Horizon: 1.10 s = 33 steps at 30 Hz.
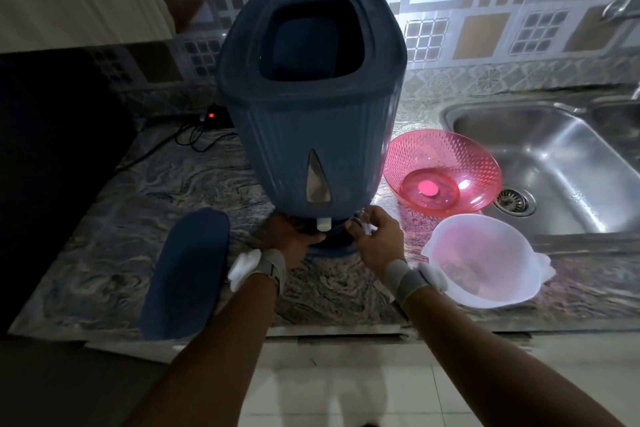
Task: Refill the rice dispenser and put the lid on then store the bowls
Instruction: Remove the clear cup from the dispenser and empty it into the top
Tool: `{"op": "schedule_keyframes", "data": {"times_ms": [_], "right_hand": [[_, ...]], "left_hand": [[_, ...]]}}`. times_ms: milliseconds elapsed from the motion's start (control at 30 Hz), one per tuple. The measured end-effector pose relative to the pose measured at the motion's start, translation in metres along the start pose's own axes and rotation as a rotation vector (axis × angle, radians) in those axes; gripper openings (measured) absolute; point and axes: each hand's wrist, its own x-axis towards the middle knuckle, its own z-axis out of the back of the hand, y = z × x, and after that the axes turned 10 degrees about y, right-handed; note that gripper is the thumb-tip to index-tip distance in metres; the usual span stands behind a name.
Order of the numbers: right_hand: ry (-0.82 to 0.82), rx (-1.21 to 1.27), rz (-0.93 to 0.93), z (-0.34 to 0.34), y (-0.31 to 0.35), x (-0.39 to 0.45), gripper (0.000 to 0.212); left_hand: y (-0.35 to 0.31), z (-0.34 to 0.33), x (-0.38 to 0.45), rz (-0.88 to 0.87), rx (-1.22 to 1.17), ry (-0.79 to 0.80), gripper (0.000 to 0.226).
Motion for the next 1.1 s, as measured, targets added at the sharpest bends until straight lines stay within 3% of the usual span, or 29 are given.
{"op": "schedule_keyframes", "data": {"times_ms": [100,267,400,533,600,700,900,1100], "right_hand": [[-0.002,-0.012,-0.007,-0.001,-0.001,0.003,0.033],[0.000,-0.022,-0.034,-0.001,0.002,0.001,0.037],[-0.033,-0.059,-0.033,0.002,0.006,-0.006,0.048],[-0.125,-0.087,-0.061,0.001,0.012,-0.024,0.027],[-0.154,-0.085,-0.106,-0.004,0.013,-0.036,0.012],[-0.142,-0.081,-0.146,-0.018,0.015,-0.059,0.008],[-0.043,-0.107,-0.166,-0.059,0.028,-0.097,0.017],[0.072,-0.112,-0.167,-0.109,0.046,-0.127,0.024]], "left_hand": [[-0.003,-0.001,0.001,-0.001,0.031,-0.064,0.051],[0.001,0.001,0.005,0.013,-0.013,-0.038,0.054],[0.007,0.010,0.004,0.040,0.101,-0.044,0.058],[0.014,0.027,-0.013,-0.003,0.166,-0.045,0.061],[0.017,0.038,-0.025,-0.046,0.328,-0.038,0.055],[0.023,0.058,-0.049,-0.056,0.549,-0.036,0.044],[0.040,0.110,-0.092,0.072,0.594,-0.166,0.011],[0.060,0.157,-0.125,0.119,0.638,-0.221,0.047]]}}
